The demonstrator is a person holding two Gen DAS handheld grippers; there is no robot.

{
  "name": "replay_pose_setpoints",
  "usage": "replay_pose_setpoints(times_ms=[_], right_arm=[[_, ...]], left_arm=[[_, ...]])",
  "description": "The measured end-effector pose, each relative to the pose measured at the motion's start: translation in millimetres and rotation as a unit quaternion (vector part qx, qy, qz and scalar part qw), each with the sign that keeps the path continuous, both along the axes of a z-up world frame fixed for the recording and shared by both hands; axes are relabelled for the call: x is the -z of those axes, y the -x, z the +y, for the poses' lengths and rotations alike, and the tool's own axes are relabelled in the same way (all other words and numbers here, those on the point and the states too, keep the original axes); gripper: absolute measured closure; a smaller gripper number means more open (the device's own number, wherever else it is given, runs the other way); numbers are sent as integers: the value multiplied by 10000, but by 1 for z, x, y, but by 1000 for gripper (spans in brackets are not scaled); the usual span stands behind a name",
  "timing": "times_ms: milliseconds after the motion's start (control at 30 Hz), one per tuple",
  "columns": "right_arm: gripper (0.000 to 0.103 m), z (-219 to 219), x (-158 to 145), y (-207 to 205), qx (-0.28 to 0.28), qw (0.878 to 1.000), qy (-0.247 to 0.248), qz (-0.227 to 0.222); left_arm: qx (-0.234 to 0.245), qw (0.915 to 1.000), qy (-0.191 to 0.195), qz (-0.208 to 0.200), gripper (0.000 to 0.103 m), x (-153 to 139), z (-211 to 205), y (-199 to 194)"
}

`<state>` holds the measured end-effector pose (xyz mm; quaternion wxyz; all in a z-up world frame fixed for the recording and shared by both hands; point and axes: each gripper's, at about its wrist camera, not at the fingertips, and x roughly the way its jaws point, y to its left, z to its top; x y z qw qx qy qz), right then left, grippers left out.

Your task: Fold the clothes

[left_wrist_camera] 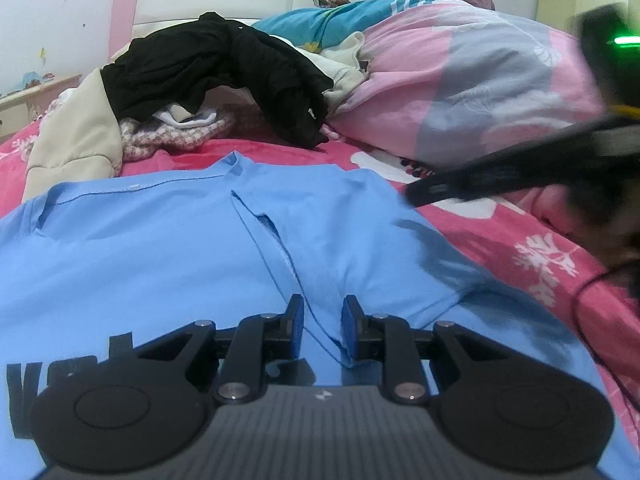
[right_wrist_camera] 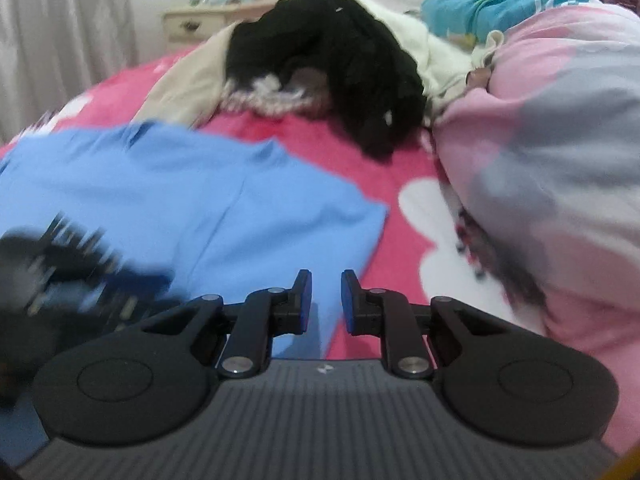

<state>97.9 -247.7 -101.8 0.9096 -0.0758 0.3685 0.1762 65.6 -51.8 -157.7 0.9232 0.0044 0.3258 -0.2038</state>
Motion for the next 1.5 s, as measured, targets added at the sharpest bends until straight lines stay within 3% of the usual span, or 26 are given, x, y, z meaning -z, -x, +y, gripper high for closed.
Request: replay_pose_setpoints(times_ms=[33,133,233,300,367,433,467,533,600,667,700,800,833,933,1033,1200,1300,1367,1400,1500], right_arm=[[89,1,8,-11,79,9999,-123,74],[89,1,35,-44,303,9944,-476,895],[88,4,20,-45,469,9937,-500,886],[87,8,-1,-34,402,9954,-486,718],[87,20,-19,-28,235,9956,-492,767],[87,38,-38,-24,40,9951,-504,845],[87,50,-48,-24,-93,9942,-583,896],[87,79,-67,-25,-410,9905,-812,1028],[86,115,-85,-33,-859,9822,-1134,1225],[83,152,-95,-44,-1322,9672,-1514,1552],[77,178,-97,-52,-1596,9555,-1733,1773],[67,262,-93,-69,-2237,9201,-2065,2463],[65,290,-89,-71,-2430,9116,-2062,2595],[62,373,-74,-74,-2771,9030,-1832,2724],[59,450,-52,-78,-2867,9081,-1413,2704],[59,523,-14,-79,-2800,9173,-665,2751],[60,541,6,-76,-2647,9245,-374,2717],[77,537,8,-72,-2611,9296,-392,2570],[96,533,7,-72,-2610,9323,-418,2470],[99,506,-3,-83,-2477,9326,-963,2440]], left_arm=[[2,10000,33,22,80,-1,3,0],[-237,9993,248,121,79,-11,25,4],[-721,9958,540,186,78,-25,67,12],[-1340,9887,651,178,75,-36,110,20],[-2184,9735,643,192,72,-47,158,29],[-3212,9451,558,245,72,-55,210,37],[-3753,9251,506,284,72,-57,236,42],[-4776,8763,461,438,70,-57,284,53],[-5464,8340,528,563,68,-52,319,63],[-5846,8052,621,780,63,-42,345,68],[-5869,8021,698,854,59,-37,353,69],[-5855,7992,984,938,57,-22,367,73],[-5817,8037,926,848,56,-22,366,73],[-5684,8174,593,720,55,-19,356,69],[-5553,8295,200,563,61,-16,344,62],[-5379,8423,81,346,97,-15,332,59],[-5302,8478,-102,104,98,-20,320,58],[-5107,8590,-240,-274,98,-31,306,65],[-4974,8655,-346,-490,98,-38,297,68],[-4402,8883,-676,-1120,98,-55,265,77]])
